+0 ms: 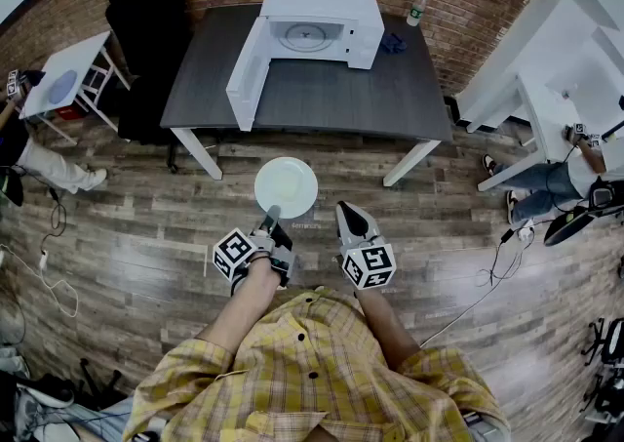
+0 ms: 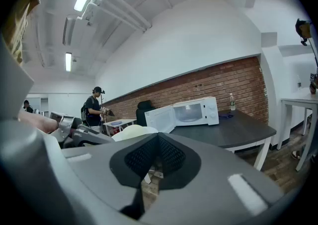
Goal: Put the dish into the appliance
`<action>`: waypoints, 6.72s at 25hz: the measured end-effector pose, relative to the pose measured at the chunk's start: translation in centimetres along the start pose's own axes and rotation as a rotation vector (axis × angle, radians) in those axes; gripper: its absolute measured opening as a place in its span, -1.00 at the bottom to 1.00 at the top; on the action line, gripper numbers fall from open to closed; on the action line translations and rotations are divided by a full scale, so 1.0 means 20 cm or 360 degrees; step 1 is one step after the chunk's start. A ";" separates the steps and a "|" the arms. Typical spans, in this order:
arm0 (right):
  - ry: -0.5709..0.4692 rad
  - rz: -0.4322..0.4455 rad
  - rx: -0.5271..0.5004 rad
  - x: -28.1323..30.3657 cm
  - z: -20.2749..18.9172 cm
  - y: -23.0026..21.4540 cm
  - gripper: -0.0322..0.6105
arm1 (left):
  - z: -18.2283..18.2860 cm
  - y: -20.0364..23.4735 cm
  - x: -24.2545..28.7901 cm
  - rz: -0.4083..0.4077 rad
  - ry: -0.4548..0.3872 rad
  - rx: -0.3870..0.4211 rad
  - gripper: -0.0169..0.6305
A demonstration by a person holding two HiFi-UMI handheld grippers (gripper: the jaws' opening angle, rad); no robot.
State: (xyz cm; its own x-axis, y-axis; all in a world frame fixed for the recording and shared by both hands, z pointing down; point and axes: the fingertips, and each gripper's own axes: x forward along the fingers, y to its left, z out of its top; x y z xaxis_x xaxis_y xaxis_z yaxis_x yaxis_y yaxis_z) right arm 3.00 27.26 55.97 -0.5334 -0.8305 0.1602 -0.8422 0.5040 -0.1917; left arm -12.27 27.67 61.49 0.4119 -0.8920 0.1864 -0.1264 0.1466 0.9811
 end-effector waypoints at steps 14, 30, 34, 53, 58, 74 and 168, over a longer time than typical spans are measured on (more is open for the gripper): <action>-0.0057 0.0056 -0.0010 -0.15 0.04 -0.11 -0.91 | -0.19 -0.04 0.04 -0.0019 -0.0025 0.0013 -0.91; -0.0006 0.0071 -0.0028 -0.17 0.00 -0.31 -0.91 | -0.29 -0.09 0.23 -0.0022 -0.0051 -0.0006 -0.91; 0.0037 0.0077 -0.0024 -0.09 -0.04 -0.37 -0.91 | -0.27 -0.05 0.33 -0.0010 -0.0047 -0.0061 -0.91; -0.0028 0.0061 0.0054 0.75 0.30 -0.68 -0.91 | 0.23 -0.17 1.10 0.0003 0.0026 -0.0117 -0.91; -0.0028 0.0028 0.0045 0.98 0.38 -0.74 -0.91 | 0.39 -0.22 1.27 0.0003 0.0040 -0.0106 -0.91; -0.0008 -0.0068 0.0011 1.42 0.47 -0.87 -0.91 | 0.66 -0.25 1.66 -0.0010 0.0156 -0.0094 -0.91; 0.0112 -0.0003 0.0013 2.04 0.49 -1.61 -0.91 | 1.15 0.15 3.08 0.0204 -0.0291 -0.0191 -0.91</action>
State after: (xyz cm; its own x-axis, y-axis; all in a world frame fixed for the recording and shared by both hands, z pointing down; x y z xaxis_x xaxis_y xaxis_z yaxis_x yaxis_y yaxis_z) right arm 9.04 -25.17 59.22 -0.5362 -0.8127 0.2280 -0.8427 0.5002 -0.1991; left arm -8.03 -36.77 74.67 0.2281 -0.9238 0.3076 -0.0546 0.3033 0.9513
